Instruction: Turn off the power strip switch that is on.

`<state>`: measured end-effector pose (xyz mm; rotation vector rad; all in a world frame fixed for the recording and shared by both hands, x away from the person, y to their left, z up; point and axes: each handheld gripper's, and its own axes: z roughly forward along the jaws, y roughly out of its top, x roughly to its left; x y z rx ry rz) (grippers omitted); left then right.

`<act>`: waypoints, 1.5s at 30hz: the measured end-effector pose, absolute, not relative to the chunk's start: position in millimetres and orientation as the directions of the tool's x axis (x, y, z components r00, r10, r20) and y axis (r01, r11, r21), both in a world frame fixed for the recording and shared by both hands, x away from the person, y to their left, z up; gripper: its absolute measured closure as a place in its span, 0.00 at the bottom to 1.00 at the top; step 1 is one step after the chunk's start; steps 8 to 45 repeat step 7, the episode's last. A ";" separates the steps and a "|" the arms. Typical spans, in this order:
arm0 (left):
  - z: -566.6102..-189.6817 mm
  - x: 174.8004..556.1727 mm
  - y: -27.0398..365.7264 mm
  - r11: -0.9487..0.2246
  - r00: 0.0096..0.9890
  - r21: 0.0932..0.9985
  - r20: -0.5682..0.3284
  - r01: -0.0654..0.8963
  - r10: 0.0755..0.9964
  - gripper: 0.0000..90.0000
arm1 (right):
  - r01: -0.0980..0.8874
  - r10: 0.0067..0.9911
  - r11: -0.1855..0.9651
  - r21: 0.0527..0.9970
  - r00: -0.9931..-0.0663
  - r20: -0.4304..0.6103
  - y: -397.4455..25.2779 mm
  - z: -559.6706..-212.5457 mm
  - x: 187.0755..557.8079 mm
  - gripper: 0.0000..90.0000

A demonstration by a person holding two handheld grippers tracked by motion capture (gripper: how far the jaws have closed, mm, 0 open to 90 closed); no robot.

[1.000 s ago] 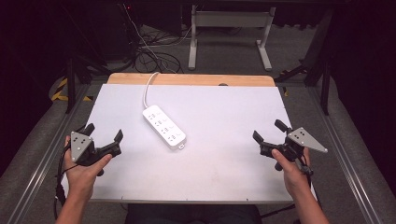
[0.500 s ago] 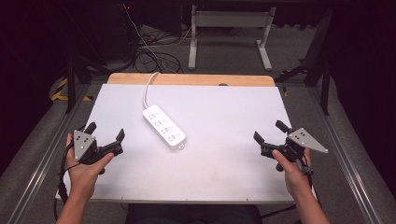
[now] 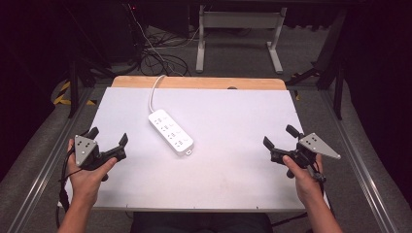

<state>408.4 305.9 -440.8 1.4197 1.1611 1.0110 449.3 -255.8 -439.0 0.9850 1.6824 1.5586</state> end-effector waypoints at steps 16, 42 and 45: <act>-442.2 412.1 305.9 -0.034 0.181 0.987 0.006 0.154 0.984 0.04 | 0.114 0.849 0.015 0.993 -0.526 0.048 -255.0 -441.5 451.0 0.04; -442.2 412.1 305.9 -0.034 0.181 0.987 0.006 0.154 0.984 0.04 | 0.114 0.849 0.015 0.993 -0.526 0.048 -255.0 -441.5 451.0 0.04; -442.2 412.1 305.9 -0.034 0.181 0.987 0.006 0.154 0.984 0.04 | 0.114 0.849 0.015 0.993 -0.526 0.048 -255.0 -441.5 451.0 0.04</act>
